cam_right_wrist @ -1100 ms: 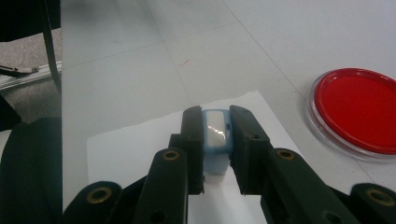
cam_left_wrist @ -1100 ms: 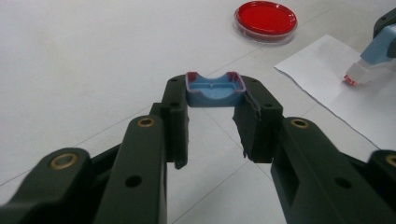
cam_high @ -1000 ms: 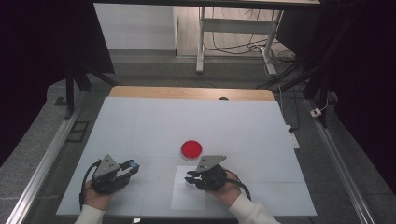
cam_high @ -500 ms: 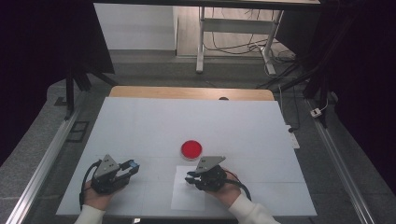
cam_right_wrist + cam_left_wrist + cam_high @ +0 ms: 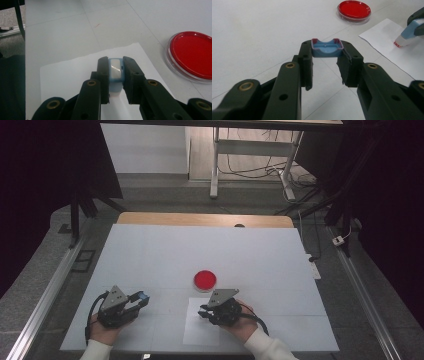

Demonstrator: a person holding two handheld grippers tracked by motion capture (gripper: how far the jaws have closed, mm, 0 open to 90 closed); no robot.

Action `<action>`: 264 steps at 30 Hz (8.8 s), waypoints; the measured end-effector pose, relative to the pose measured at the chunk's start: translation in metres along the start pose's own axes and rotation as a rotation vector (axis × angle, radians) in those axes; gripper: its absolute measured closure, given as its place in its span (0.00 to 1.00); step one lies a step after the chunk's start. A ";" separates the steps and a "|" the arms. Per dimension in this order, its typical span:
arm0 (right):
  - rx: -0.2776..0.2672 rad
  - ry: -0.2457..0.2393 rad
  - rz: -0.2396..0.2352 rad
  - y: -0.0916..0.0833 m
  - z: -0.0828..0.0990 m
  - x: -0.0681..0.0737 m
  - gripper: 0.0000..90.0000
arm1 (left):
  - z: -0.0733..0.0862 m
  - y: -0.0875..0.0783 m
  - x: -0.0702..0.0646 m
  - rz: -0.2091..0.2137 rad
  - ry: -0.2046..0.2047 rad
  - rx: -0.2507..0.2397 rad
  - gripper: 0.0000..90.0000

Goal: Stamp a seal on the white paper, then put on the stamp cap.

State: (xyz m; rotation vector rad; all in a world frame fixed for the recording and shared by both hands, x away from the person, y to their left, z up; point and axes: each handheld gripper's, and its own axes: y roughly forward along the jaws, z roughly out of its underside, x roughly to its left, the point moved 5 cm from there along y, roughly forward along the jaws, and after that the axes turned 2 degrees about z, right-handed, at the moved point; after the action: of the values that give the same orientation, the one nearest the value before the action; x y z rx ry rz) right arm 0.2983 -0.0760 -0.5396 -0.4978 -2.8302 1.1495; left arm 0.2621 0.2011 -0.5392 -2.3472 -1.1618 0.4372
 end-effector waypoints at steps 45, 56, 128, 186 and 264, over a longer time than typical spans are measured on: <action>0.032 -0.016 0.006 0.000 0.000 0.001 0.84 | 0.000 -0.001 0.001 -0.005 -0.003 -0.002 0.73; 0.005 -0.012 0.013 -0.003 -0.003 0.002 0.84 | -0.001 -0.001 0.000 -0.006 -0.002 -0.003 0.73; -0.327 0.309 0.169 -0.081 -0.001 -0.071 0.84 | -0.002 0.006 -0.002 0.002 0.006 0.006 0.72; -0.332 0.305 0.162 -0.080 -0.003 -0.067 0.84 | -0.036 0.062 -0.054 0.097 0.120 0.024 0.72; -0.290 0.453 0.170 -0.058 -0.018 -0.046 0.84 | -0.067 0.134 -0.124 0.134 0.260 0.022 0.72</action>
State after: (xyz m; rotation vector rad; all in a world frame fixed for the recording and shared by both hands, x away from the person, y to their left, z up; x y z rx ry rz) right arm 0.3285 -0.1170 -0.4839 -0.9006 -2.5895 0.5443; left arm 0.3083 0.0126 -0.5486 -2.3856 -0.8797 0.1801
